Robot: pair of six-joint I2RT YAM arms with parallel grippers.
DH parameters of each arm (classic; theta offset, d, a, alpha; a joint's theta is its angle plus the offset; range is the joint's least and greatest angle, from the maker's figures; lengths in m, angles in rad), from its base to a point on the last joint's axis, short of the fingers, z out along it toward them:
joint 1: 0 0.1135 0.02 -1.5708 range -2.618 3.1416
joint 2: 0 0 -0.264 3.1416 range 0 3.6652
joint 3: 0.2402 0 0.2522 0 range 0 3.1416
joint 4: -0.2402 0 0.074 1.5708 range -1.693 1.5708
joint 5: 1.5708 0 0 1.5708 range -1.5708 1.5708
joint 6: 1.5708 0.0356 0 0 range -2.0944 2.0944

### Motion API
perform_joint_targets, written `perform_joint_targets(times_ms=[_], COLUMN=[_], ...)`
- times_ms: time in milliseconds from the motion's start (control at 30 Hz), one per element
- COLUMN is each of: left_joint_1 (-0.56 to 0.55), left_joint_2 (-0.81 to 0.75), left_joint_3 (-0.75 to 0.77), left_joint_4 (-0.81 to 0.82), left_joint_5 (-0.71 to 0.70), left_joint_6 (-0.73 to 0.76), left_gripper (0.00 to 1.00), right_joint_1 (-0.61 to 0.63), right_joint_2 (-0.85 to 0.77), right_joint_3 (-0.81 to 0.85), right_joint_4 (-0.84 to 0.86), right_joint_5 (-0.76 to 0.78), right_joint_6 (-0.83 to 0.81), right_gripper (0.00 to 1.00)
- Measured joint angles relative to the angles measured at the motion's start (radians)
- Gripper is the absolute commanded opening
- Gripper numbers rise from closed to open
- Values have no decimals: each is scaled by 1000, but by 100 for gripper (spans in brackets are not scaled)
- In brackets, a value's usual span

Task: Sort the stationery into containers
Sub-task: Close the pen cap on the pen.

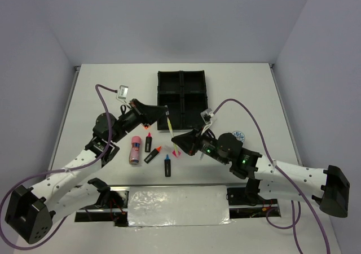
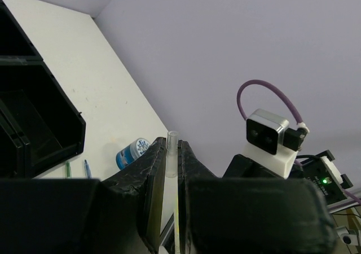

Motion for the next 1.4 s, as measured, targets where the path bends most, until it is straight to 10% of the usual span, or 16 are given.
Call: perform_joint_targets(times_ms=[1400], left_joint_1=[0], left_joint_2=[23], left_joint_3=[-31], left_joint_4=[58], left_joint_5=[13], left_joint_6=[-17], left_gripper=[0], right_joint_1=[0], right_joint_2=[18], right_joint_3=[22], right_joint_4=[-32], right_joint_5=[45], right_joint_6=[-8], right_gripper=[0])
